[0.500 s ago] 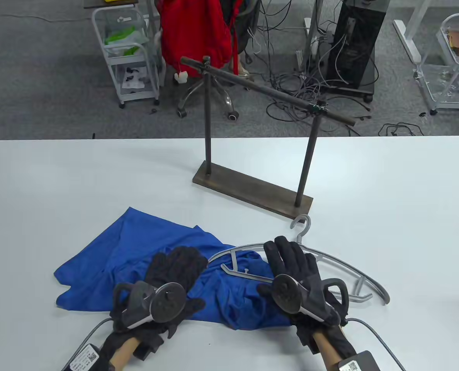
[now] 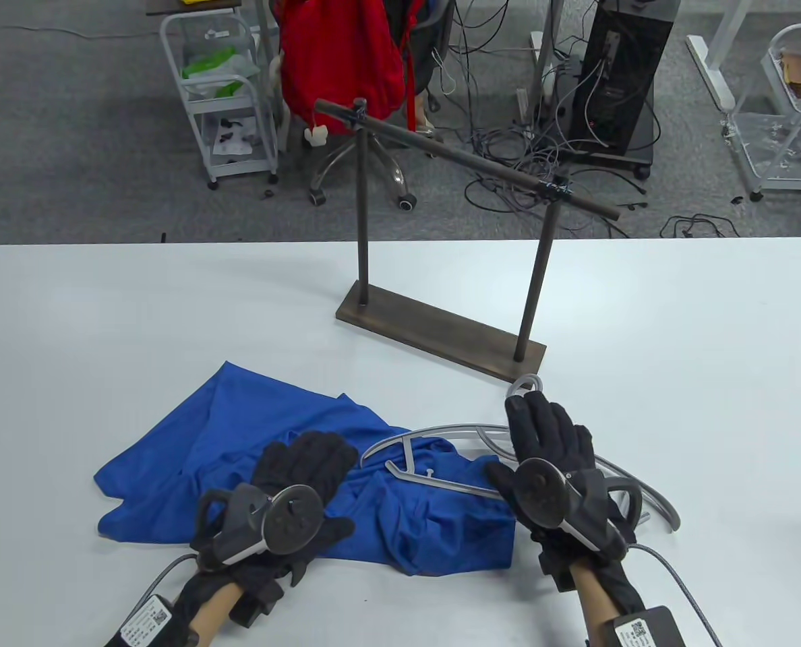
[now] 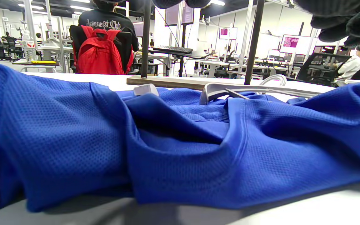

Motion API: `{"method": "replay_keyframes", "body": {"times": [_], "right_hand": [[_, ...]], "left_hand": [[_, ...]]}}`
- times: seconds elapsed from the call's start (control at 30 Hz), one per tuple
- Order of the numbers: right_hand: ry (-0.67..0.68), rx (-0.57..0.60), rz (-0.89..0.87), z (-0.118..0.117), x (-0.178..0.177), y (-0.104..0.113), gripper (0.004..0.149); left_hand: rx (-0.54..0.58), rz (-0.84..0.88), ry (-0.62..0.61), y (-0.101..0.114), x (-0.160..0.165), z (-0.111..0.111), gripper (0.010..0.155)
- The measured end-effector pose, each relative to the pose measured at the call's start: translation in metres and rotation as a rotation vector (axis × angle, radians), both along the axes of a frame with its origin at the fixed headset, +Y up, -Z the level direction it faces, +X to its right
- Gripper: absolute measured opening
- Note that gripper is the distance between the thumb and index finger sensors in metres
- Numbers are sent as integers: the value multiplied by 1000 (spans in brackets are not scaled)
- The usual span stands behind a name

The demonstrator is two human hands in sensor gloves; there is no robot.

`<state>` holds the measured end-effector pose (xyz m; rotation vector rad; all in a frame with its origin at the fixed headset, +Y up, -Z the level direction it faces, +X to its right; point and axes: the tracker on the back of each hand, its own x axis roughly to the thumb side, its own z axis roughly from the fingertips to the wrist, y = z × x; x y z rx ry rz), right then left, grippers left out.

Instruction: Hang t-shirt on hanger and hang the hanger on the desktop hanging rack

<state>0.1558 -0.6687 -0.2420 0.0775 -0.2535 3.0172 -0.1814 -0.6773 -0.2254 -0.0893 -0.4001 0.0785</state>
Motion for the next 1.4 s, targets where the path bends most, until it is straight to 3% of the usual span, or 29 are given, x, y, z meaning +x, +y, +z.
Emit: {"method": "replay_keyframes", "body": {"times": [0.2,0.43,0.63,0.77,0.87,1.17,1.3,1.4], "right_hand": [[-163,-18,-21,-13,35,-7,83],[-336,-160,-70,-22,75,-27,82],[-372,-245,-74,-27,86,-37,77],[-326,-340,-69,-31,81,-42,68],[-313,-398,13,-35,75,-47,61],[-360,-384,287,-42,53,-65,58],[-387,-304,340,-43,48,-62,45],[-391,-256,335,-42,49,-56,44]], "left_hand": [[-12,-10,0,-1,2,0,91],[1,-2,1,-1,2,1,91],[4,-6,5,-1,1,1,90],[-5,-11,9,-2,1,0,90],[-11,-15,12,-2,1,-1,89],[-19,-10,17,-1,1,-2,89],[-21,-10,16,-1,0,-2,89],[-19,-5,17,1,-1,-2,89]]}}
